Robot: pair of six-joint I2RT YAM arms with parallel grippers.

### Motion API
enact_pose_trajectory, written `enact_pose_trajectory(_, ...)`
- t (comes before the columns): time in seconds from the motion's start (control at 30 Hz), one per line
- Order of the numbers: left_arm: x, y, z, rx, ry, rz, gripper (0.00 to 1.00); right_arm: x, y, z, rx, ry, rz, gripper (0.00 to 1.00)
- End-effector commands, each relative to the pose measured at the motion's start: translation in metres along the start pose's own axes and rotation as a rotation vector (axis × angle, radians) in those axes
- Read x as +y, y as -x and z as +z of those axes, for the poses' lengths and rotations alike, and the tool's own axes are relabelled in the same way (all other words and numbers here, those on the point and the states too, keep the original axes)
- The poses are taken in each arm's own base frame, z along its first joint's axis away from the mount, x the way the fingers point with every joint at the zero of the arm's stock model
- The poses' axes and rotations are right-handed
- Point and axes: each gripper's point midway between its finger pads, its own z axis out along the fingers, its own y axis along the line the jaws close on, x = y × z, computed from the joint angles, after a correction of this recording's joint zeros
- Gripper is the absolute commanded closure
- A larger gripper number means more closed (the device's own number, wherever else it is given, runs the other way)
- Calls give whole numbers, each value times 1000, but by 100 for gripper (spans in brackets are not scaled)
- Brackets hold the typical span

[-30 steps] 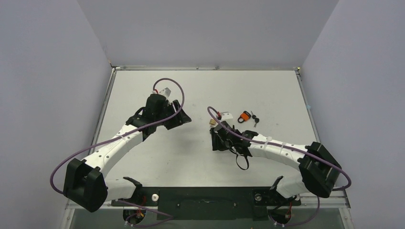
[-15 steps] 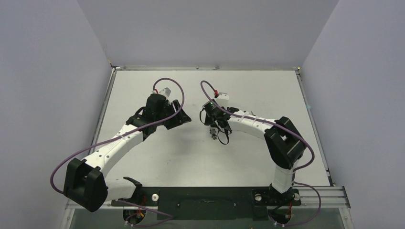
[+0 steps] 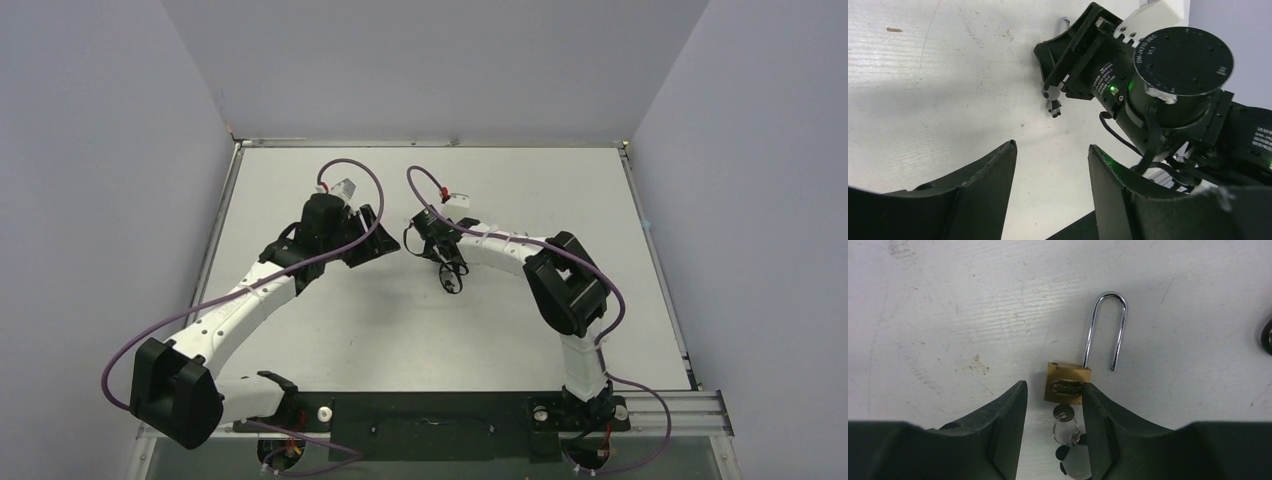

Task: Lock with the key
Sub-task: Pick up the lock from the center of the board.

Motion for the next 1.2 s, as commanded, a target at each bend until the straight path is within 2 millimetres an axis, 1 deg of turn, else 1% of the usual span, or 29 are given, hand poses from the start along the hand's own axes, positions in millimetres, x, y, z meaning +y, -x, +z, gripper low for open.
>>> enact_pose_trajectory(0.0,-18,21,-16,-71,-49,31,48,-2,11,5,-27,-36,24,60)
enact_pose_trajectory(0.2,-16,21,-18,-70,-45,30,48,-7,9,8,-25,-61,14,60)
enact_pose_trajectory(0.37,-17,22,-17,-69,-48,28,48,-5,7,11,-16,-50,8,61)
enact_pose_trajectory(0.43,-17,22,-17,-70,-50,28,48,-2,5,13,-4,-36,6,63)
enact_pose_trajectory(0.5,-17,23,-17,-72,-49,27,48,2,4,14,3,-15,4,67)
enact_pose_trajectory(0.57,-16,22,-16,-72,-45,30,48,3,0,12,16,4,-6,74)
enact_pose_trajectory(0.6,-15,22,-15,-69,-43,32,48,5,0,10,23,18,-10,81)
enact_pose_trajectory(0.63,-16,21,-15,-64,-48,35,48,7,4,5,16,35,-20,85)
enact_pose_trajectory(0.67,-18,22,-14,-61,-57,45,48,7,2,2,28,54,-28,93)
enact_pose_trajectory(0.7,-23,21,-14,-52,-81,56,48,8,7,-6,18,84,-45,99)
enact_pose_trajectory(0.73,-26,20,-13,-42,-97,74,48,12,9,-12,28,121,-51,100)
enact_pose_trajectory(0.77,-35,19,-14,-27,-143,91,48,14,17,-26,12,164,-72,100)
enact_pose_trajectory(0.8,-43,17,-16,-8,-186,119,48,19,26,-44,4,230,-94,100)
enact_pose_trajectory(0.83,-49,18,-17,-6,-212,136,48,17,25,-51,9,253,-115,100)
enact_pose_trajectory(0.87,-58,19,-22,0,-251,165,48,21,34,-73,-8,323,-144,100)
enact_pose_trajectory(0.9,-64,21,-24,-6,-277,185,48,19,32,-81,-2,347,-165,100)
enact_pose_trajectory(0.93,-75,23,-31,-12,-319,225,48,21,39,-104,-20,418,-193,100)
enact_pose_trajectory(0.97,-81,26,-36,-20,-344,250,48,20,32,-113,7,458,-217,100)
enact_pose_trajectory(1.0,-92,30,-44,-29,-387,297,48,16,39,-134,-13,506,-240,100)
enact_pose_trajectory(1.03,-104,36,-53,-53,-423,326,47,17,34,-146,12,563,-256,100)
enact_pose_trajectory(1.07,-112,37,-59,-55,-461,361,47,11,38,-162,0,600,-271,100)
enact_pose_trajectory(1.1,-124,44,-67,-83,-498,395,47,12,35,-175,20,661,-287,100)
enact_pose_trajectory(1.13,-134,47,-74,-95,-542,421,47,7,38,-191,5,695,-304,100)
enact_pose_trajectory(1.17,-145,52,-83,-119,-578,452,47,7,36,-203,17,747,-317,100)
